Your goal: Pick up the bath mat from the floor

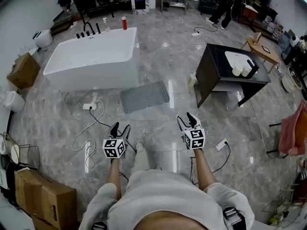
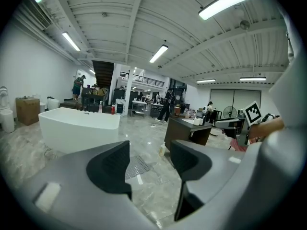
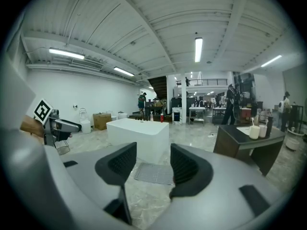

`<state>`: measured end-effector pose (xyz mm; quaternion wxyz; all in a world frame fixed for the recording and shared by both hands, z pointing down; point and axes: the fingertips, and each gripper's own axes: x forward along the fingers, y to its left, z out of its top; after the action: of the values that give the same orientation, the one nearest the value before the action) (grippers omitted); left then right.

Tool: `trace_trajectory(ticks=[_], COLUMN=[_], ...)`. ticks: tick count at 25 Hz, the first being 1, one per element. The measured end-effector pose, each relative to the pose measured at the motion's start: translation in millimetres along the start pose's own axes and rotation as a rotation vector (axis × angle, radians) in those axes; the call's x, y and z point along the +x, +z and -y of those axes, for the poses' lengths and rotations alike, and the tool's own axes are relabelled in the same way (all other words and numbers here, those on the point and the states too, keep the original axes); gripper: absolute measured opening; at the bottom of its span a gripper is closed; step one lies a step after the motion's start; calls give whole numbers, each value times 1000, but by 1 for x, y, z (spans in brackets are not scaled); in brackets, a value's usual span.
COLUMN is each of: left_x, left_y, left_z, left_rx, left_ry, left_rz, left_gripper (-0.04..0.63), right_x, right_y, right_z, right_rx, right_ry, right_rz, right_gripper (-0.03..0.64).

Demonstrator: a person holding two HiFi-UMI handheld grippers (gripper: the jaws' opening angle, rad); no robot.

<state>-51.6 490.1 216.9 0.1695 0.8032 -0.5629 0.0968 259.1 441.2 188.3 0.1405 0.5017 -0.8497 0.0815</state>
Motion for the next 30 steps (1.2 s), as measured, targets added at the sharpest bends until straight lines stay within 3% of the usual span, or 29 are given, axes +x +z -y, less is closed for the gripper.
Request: trace_trajectory(ticks=[14,30], left_x=[73,205], left_y=[17,85], left_z=[-45,-140], left_rx=[-27,-42], left_ry=[3,-51], left_rz=[-6,-9], left_gripper=[262,262], right_x=[78,235], right_y=[14,76], right_z=[30,58], right_rx=[1,-9], right_ry=[-12,-45], right_rz=[-21,-36], right_gripper=[224,221])
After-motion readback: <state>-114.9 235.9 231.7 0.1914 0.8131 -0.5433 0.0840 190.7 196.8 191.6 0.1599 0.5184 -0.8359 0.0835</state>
